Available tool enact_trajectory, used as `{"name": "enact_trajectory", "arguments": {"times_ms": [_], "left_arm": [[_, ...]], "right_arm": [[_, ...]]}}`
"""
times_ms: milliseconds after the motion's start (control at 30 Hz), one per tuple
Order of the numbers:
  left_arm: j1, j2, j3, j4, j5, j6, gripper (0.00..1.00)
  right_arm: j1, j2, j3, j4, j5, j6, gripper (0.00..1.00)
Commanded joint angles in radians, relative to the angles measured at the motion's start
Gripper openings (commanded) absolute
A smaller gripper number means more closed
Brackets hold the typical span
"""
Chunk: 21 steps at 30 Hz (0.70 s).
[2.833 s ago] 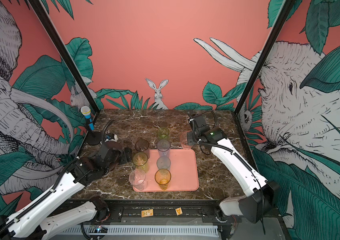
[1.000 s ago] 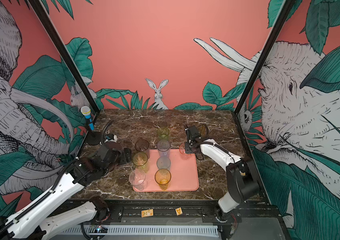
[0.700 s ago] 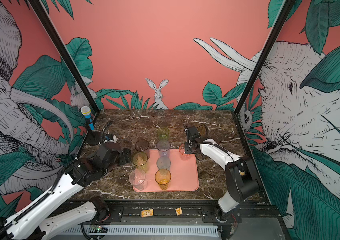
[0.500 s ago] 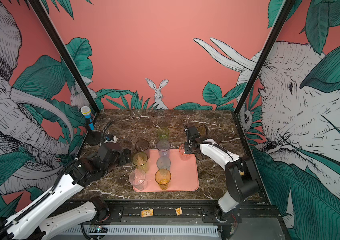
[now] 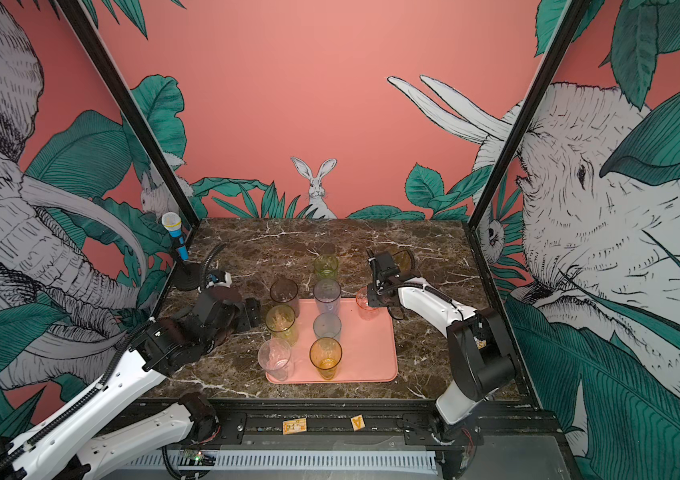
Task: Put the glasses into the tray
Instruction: 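Lower the pink glass onto the tray edge and open the right gripper, then raise right gripper and reach toward the green glass on the table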
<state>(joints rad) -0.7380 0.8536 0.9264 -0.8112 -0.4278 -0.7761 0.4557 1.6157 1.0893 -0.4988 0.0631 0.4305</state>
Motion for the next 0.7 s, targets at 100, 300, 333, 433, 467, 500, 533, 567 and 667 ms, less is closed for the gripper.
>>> {"name": "enact_trajectory", "arguments": {"times_ms": [100, 300, 333, 433, 467, 500, 533, 567, 667], "left_arm": [[0.004, -0.031, -0.015, -0.024, -0.023, -0.018, 0.85], [0.003, -0.035, -0.014, -0.026, -0.021, -0.019, 0.85], [0.003, -0.036, -0.017, -0.026, -0.021, -0.018, 0.85], [0.003, -0.040, -0.020, -0.026, -0.023, -0.020, 0.85], [0.003, -0.041, -0.019, -0.025, -0.023, -0.021, 0.85], [0.003, -0.041, -0.019, -0.025, -0.023, -0.020, 0.85], [0.003, -0.041, -0.020, -0.025, -0.023, -0.020, 0.85], [0.003, -0.041, -0.020, -0.025, -0.022, -0.020, 0.85], [0.003, -0.045, -0.019, -0.025, -0.025, -0.020, 0.85]], "right_arm": [[-0.004, -0.003, 0.026, -0.027, -0.001, 0.008, 0.33], [-0.003, -0.054, 0.063, -0.081, 0.001, -0.005, 0.53], [-0.003, -0.063, 0.069, -0.090, 0.003, -0.008, 0.55], [-0.004, -0.100, 0.094, -0.117, 0.012, -0.015, 0.58], [-0.003, -0.113, 0.104, -0.125, 0.016, -0.016, 0.59], [-0.004, -0.126, 0.111, -0.133, 0.018, -0.019, 0.60], [-0.004, -0.136, 0.119, -0.137, 0.018, -0.020, 0.60], [-0.004, -0.145, 0.131, -0.146, 0.017, -0.022, 0.60], [-0.004, -0.168, 0.168, -0.165, 0.015, -0.026, 0.61]]}}
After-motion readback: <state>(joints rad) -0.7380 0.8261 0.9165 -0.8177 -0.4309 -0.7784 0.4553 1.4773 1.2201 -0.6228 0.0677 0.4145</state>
